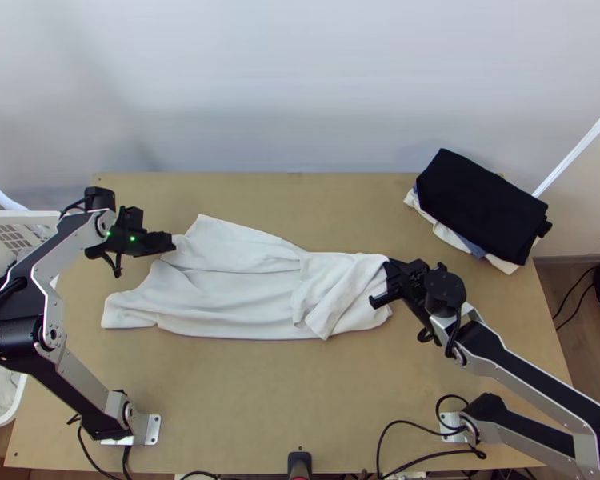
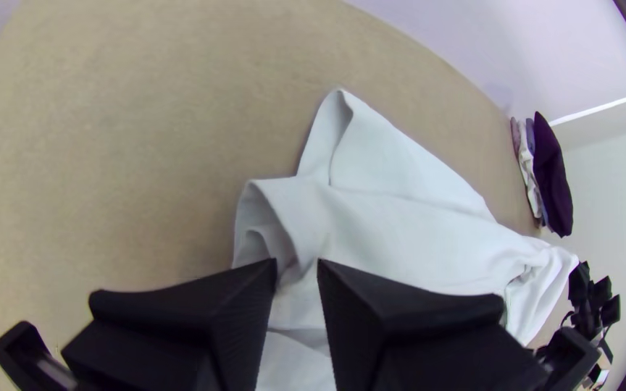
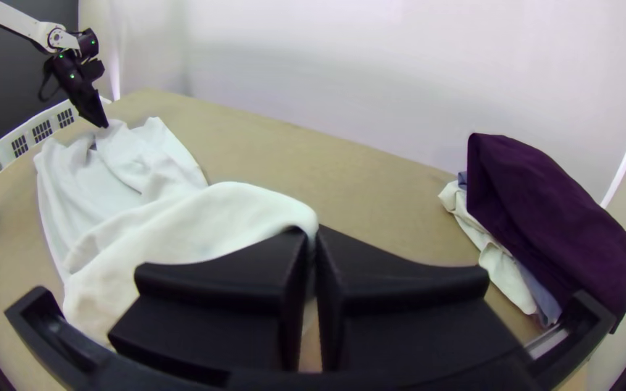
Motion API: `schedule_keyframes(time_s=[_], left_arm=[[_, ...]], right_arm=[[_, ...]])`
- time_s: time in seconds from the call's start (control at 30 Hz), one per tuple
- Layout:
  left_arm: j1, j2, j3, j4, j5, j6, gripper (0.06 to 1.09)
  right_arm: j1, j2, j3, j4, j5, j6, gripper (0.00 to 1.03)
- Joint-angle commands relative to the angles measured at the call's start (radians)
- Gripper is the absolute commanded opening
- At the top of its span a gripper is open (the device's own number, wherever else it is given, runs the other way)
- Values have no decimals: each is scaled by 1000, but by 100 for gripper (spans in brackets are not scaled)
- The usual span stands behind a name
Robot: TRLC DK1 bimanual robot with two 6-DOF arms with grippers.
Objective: Fold the t-shirt
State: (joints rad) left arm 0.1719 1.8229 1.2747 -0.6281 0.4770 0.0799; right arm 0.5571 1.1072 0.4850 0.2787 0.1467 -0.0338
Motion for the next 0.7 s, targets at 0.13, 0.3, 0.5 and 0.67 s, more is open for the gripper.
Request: schedule_keyframes(time_s=[0.13, 0.3, 0.5, 0.67], left_arm=[[5, 15, -37, 38, -8, 21, 10], [48, -51, 34, 22, -6, -32, 10], [72, -169, 212, -104, -6, -141, 10], [77, -266, 397, -208, -6, -216, 10]], right_arm=[[-22, -32, 38, -6, 16, 12, 3], [-77, -49, 90, -56, 16, 14, 3], [-143, -70, 222, -147, 16, 14, 3], [-174, -75, 374, -248, 16, 26, 3]])
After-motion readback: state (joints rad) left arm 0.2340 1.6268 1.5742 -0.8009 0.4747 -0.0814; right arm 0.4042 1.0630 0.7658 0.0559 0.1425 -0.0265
